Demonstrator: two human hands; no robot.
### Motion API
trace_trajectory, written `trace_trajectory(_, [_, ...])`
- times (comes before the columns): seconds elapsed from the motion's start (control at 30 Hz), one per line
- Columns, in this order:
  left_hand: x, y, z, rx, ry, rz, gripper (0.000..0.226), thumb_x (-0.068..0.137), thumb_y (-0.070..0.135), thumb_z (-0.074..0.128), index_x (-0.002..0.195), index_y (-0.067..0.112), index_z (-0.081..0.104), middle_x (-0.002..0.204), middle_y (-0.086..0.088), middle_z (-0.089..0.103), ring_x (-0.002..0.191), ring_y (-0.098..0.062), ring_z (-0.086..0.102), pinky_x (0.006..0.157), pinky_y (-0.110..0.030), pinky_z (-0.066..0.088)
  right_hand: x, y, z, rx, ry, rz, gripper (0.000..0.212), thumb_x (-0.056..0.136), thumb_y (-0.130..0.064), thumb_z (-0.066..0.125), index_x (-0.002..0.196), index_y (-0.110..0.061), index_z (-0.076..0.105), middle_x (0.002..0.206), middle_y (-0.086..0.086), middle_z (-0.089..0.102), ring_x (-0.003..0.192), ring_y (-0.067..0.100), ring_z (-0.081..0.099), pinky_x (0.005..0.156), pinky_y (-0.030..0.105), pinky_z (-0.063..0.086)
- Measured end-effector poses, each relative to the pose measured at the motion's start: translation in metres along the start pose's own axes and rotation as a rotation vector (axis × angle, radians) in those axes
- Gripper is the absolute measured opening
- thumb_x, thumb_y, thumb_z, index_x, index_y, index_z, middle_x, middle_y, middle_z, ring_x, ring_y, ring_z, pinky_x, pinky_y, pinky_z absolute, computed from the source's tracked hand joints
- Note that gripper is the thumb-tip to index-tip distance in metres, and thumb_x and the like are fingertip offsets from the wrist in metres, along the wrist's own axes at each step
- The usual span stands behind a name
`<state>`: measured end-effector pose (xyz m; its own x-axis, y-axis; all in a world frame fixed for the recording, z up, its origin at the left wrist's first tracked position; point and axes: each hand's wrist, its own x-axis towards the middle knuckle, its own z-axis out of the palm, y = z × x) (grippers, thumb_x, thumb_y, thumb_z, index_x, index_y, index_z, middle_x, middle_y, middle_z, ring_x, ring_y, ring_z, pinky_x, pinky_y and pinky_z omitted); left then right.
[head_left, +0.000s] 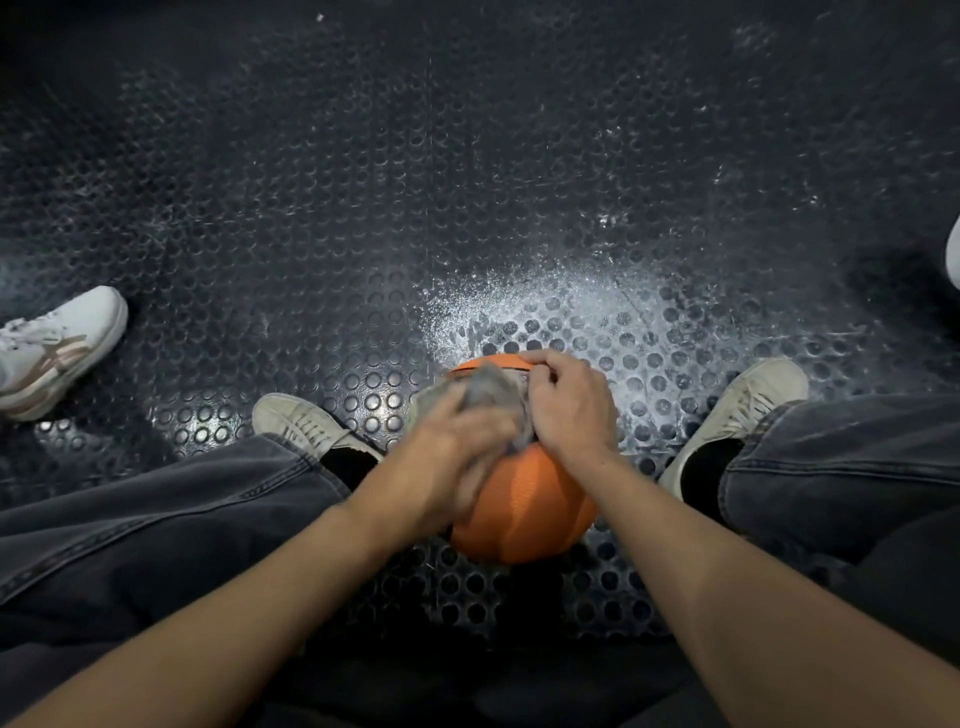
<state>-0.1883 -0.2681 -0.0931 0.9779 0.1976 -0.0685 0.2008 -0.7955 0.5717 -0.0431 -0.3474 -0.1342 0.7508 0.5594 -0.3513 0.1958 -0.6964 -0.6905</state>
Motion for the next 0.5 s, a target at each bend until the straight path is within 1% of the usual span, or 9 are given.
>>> trace_trajectory(0.03, [-0.011,-0.003,0.0,0.028,-0.062,0.086,0.027,0.099,0.027,0.045,0.119,0.025,0.064,0.132,0.011,0.058,0.125,-0.019,0.047,0.109,-0.045,0.034,0.001,0.002,-0.001,0.008,-0.01,-0.013,0.032,0.101,-0.028,0.042,0.12,-0.035,0.068,0.108,-0.002,0.072,0.083,0.015,0.056,0.082,0.036,0.05])
trace_trajectory(0.1, [-0.007,-0.018,-0.007,0.035,-0.052,0.118,0.03,0.098,0.025,0.047,0.121,0.019,0.065,0.134,0.007,0.058,0.126,-0.015,0.048,0.115,-0.034,0.028,-0.001,0.002,0.0,0.011,-0.035,-0.036,0.033,0.102,-0.027,0.042,0.121,-0.034,0.067,0.113,-0.002,0.071,0.087,0.014,0.056,0.089,0.04,0.051])
trace_trajectory(0.13, [0.002,-0.023,-0.011,-0.012,0.012,0.018,0.028,0.098,0.022,0.049,0.119,0.016,0.066,0.131,0.005,0.06,0.124,-0.014,0.05,0.113,-0.032,0.031,-0.002,-0.002,0.001,0.004,-0.033,-0.041,0.033,0.102,-0.028,0.042,0.123,-0.033,0.067,0.117,-0.004,0.07,0.094,0.015,0.059,0.095,0.042,0.049])
trace_trajectory(0.2, [0.016,-0.014,-0.014,-0.096,0.153,-0.211,0.027,0.096,0.014,0.051,0.117,0.015,0.067,0.124,0.002,0.064,0.116,-0.015,0.053,0.105,-0.041,0.041,-0.003,-0.008,0.004,-0.005,-0.005,-0.017,0.034,0.101,-0.029,0.042,0.122,-0.032,0.067,0.119,-0.005,0.069,0.101,0.016,0.06,0.098,0.044,0.048])
trace_trajectory(0.23, [0.014,-0.009,-0.01,-0.075,0.166,-0.226,0.027,0.095,0.012,0.051,0.117,0.017,0.066,0.122,0.002,0.065,0.113,-0.017,0.053,0.102,-0.043,0.042,-0.003,-0.009,0.004,0.002,0.015,0.002,0.034,0.1,-0.029,0.042,0.122,-0.032,0.068,0.117,-0.004,0.07,0.1,0.017,0.061,0.098,0.044,0.048])
trace_trajectory(0.3, [-0.005,-0.002,-0.002,0.006,0.054,-0.058,0.03,0.096,0.017,0.049,0.121,0.023,0.063,0.129,0.007,0.061,0.115,-0.023,0.051,0.102,-0.047,0.041,0.0,-0.003,0.004,0.031,0.03,0.029,0.034,0.099,-0.028,0.042,0.12,-0.032,0.068,0.11,-0.004,0.072,0.092,0.016,0.061,0.092,0.04,0.05])
trace_trajectory(0.37, [-0.021,-0.013,-0.006,0.05,-0.071,0.11,0.034,0.099,0.026,0.045,0.131,0.028,0.055,0.14,0.012,0.052,0.126,-0.02,0.047,0.106,-0.049,0.038,0.001,0.005,0.004,0.051,-0.008,0.025,0.034,0.101,-0.029,0.041,0.121,-0.033,0.067,0.098,-0.006,0.07,0.078,0.013,0.054,0.08,0.034,0.048])
trace_trajectory(0.4, [-0.017,-0.021,-0.011,0.07,-0.06,0.111,0.035,0.1,0.027,0.045,0.134,0.029,0.053,0.141,0.012,0.05,0.129,-0.014,0.046,0.107,-0.049,0.038,0.0,0.006,0.004,0.058,-0.02,0.011,0.034,0.102,-0.029,0.04,0.123,-0.033,0.067,0.097,-0.006,0.069,0.076,0.012,0.051,0.079,0.035,0.049])
trace_trajectory(0.5, [-0.003,-0.011,-0.012,0.011,0.068,-0.068,0.032,0.098,0.021,0.049,0.128,0.024,0.059,0.136,0.007,0.056,0.125,-0.001,0.044,0.107,-0.048,0.038,-0.002,0.004,0.004,0.041,-0.009,0.011,0.034,0.103,-0.029,0.039,0.125,-0.032,0.065,0.096,-0.007,0.067,0.073,0.009,0.05,0.084,0.039,0.049])
